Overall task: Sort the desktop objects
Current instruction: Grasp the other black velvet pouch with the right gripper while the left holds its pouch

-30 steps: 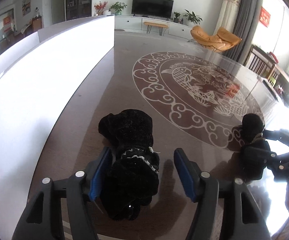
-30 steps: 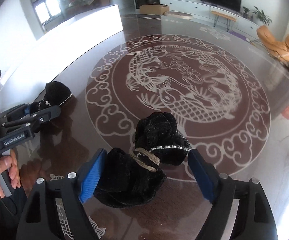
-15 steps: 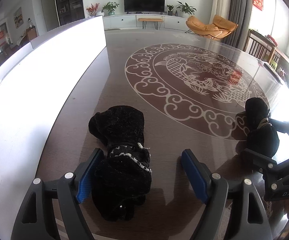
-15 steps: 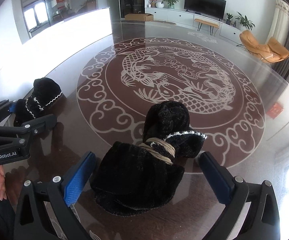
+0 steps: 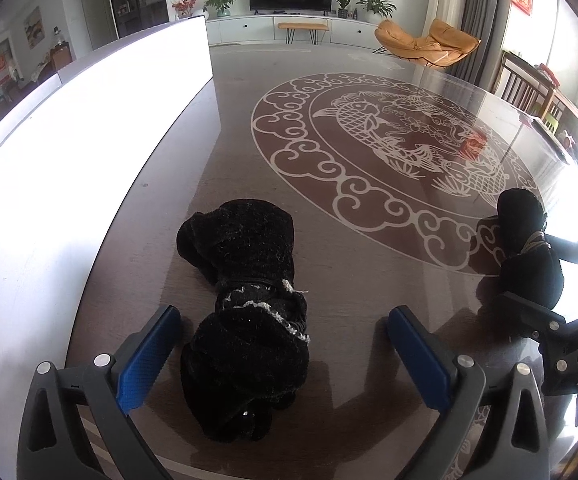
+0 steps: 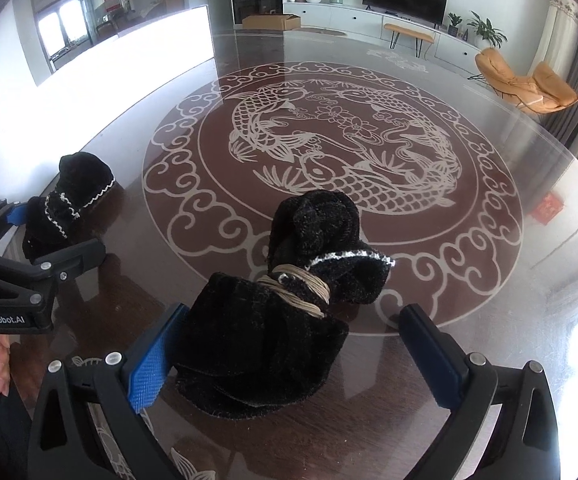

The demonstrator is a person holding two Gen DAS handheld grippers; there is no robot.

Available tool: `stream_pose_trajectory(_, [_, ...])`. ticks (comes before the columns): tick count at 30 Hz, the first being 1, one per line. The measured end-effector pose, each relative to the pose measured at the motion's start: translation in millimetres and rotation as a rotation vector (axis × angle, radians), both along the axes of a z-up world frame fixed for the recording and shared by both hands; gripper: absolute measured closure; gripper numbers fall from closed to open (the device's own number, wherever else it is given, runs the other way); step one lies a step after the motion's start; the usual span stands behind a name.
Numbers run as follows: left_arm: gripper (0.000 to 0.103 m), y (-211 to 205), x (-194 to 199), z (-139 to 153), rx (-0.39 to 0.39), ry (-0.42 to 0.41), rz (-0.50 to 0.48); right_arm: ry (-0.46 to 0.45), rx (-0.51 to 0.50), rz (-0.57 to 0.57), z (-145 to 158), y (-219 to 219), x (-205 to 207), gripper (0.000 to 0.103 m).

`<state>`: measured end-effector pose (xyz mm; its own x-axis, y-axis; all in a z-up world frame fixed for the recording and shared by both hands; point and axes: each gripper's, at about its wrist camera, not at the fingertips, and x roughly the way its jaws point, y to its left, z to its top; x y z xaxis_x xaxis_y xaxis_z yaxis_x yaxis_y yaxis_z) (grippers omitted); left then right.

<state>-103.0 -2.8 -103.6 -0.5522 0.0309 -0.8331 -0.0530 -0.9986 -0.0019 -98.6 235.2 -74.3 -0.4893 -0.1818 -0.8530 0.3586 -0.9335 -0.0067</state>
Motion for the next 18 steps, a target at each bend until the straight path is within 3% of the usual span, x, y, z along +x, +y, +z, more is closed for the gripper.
stream_pose_trajectory(5, [0.0,1.5,2.6,0.1,0.0,0.01,-0.003,0.044,-0.018,-0.019,-1.5,3.2,6.9,0.0])
stream_pose_trajectory(18, [0.0,1.7,3.6,-2.7,0.004,0.022,0.003,0.049,-0.019,-0.019,-2.3,5.0,8.3,0.0])
